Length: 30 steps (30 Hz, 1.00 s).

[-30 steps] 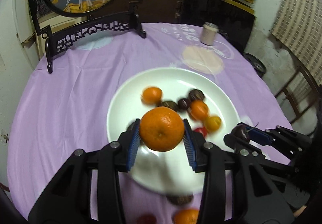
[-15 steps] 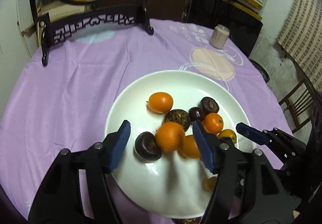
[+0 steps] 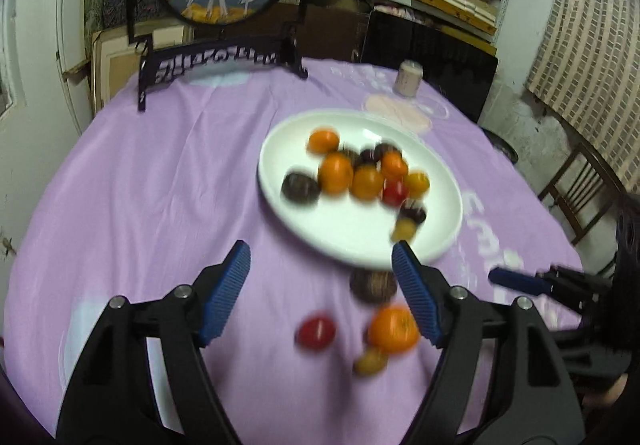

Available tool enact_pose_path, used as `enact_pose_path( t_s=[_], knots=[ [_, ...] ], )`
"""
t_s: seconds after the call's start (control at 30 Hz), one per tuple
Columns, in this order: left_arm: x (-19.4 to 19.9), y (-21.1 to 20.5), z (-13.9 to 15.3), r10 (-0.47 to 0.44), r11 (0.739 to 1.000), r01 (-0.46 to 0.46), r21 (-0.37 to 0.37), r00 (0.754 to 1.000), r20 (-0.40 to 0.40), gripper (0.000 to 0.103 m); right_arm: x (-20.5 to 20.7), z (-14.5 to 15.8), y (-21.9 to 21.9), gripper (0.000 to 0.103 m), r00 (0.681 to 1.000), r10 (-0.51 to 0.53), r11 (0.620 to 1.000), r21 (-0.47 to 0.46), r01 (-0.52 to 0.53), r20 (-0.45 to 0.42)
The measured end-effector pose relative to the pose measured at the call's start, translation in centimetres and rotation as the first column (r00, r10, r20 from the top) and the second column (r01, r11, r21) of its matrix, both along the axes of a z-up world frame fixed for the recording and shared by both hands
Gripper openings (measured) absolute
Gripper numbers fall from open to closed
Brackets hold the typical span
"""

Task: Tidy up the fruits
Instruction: 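Grasp an orange with the right tool while the left tool grasps a yellow fruit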

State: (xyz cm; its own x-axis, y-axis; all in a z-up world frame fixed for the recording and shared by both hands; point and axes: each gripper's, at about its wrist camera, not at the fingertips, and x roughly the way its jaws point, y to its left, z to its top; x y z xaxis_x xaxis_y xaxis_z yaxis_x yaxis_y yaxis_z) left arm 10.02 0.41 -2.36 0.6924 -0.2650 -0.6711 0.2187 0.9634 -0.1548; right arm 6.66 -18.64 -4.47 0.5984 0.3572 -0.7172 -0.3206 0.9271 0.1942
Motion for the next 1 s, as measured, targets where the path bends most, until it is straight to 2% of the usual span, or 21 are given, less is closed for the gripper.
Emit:
enact_pose_path(
  t_s=[0.13, 0.4, 0.57, 0.63, 0.67, 0.8, 1.0],
  knots=[
    [-2.6, 1.3, -1.5, 0.015, 1.000, -0.014, 0.025, 0.999, -0.041, 0.075, -0.9, -0.8, 1.8, 0.053, 0.999, 0.040, 0.999, -0.025, -0.040, -0.009],
    [-5.5, 4.4, -3.3, 0.049, 0.999, -0.049, 0.007, 0.994, -0.096, 0.075, -0.2, -4.0, 4.0, 0.053, 0.997, 0.040, 0.995, -0.093, -0.046, -0.061],
    [-6.6, 4.2, -3.7, 0.016, 1.000, -0.017, -0.011, 0.993, -0.120, 0.076, 1.6, -5.5, 5.6, 0.053, 0.995, 0.060, 0.992, -0.102, -0.069, -0.084],
    [-6.9, 3.4, -3.8, -0.009, 1.000, 0.008, -0.007, 0.992, -0.126, 0.076, 2.3, -5.6, 6.4, 0.053, 0.996, 0.062, 0.989, -0.130, -0.069, -0.056],
    [-7.0, 3.2, -3.9, -0.016, 1.000, 0.016, -0.005, 0.992, -0.128, 0.077, 2.4, -5.6, 6.6, 0.046, 0.997, 0.068, 0.987, -0.140, -0.074, -0.047],
    [-6.8, 1.9, -4.2, -0.043, 0.999, 0.044, 0.000, 0.988, -0.145, 0.077, 1.7, -5.0, 5.4, 0.044, 0.994, 0.074, 0.994, -0.070, -0.079, -0.077],
    [-5.7, -1.5, -5.2, -0.100, 0.994, 0.104, 0.014, 0.979, -0.175, 0.077, -0.8, -4.1, 0.4, 0.044, 0.997, -0.026, 0.999, -0.046, 0.022, -0.070]
  ],
)
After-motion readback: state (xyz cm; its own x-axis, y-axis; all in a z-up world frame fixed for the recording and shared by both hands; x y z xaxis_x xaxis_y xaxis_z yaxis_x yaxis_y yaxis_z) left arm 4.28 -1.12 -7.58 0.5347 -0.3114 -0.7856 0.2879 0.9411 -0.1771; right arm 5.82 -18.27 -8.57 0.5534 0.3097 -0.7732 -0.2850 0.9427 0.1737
